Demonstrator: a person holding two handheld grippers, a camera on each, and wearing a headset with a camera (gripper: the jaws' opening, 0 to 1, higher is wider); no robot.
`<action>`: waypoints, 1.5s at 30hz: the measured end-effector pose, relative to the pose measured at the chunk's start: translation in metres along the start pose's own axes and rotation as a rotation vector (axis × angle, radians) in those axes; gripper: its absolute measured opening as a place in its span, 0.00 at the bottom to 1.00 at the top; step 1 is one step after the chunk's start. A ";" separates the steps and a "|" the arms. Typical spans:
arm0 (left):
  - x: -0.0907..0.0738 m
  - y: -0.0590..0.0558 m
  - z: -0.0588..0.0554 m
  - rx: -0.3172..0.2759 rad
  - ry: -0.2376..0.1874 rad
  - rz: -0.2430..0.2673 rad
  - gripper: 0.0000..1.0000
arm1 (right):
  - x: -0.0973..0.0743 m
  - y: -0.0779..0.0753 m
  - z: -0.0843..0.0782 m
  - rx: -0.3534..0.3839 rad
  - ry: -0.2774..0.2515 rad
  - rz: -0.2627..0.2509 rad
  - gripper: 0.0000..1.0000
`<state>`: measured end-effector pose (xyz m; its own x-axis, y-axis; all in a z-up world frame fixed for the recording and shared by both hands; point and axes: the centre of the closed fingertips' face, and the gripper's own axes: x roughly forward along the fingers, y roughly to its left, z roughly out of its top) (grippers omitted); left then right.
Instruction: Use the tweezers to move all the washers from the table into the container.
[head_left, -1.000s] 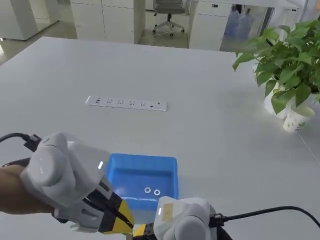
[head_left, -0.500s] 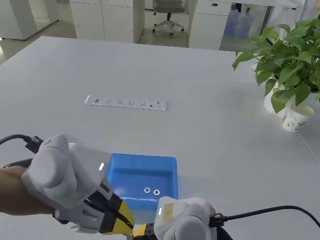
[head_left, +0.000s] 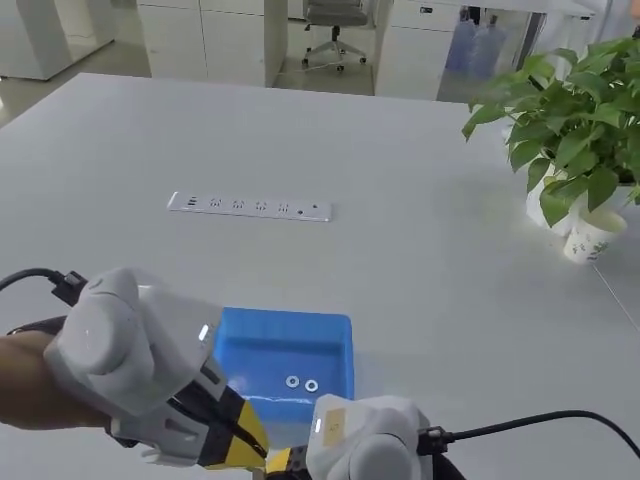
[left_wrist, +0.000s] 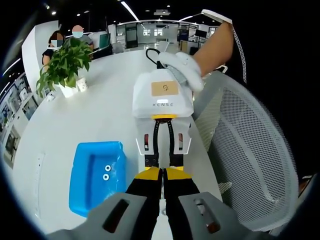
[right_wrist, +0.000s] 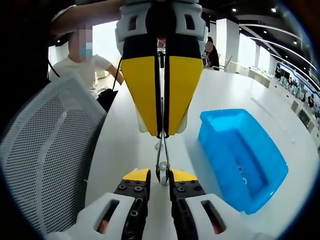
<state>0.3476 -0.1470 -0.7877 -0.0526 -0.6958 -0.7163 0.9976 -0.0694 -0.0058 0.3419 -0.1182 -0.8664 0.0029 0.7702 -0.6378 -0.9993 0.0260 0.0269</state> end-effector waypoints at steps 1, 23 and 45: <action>0.000 0.000 0.000 0.000 0.000 0.000 0.04 | 0.000 0.000 -0.001 -0.005 0.003 -0.002 0.16; 0.000 0.000 0.000 -0.004 0.001 0.003 0.04 | 0.000 -0.004 0.000 -0.018 -0.003 -0.017 0.10; 0.000 0.000 0.000 -0.008 0.006 0.006 0.04 | 0.000 -0.004 0.000 -0.021 0.008 -0.020 0.09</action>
<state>0.3479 -0.1466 -0.7876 -0.0459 -0.6922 -0.7202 0.9982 -0.0589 -0.0070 0.3462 -0.1185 -0.8666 0.0224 0.7645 -0.6442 -0.9996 0.0279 -0.0016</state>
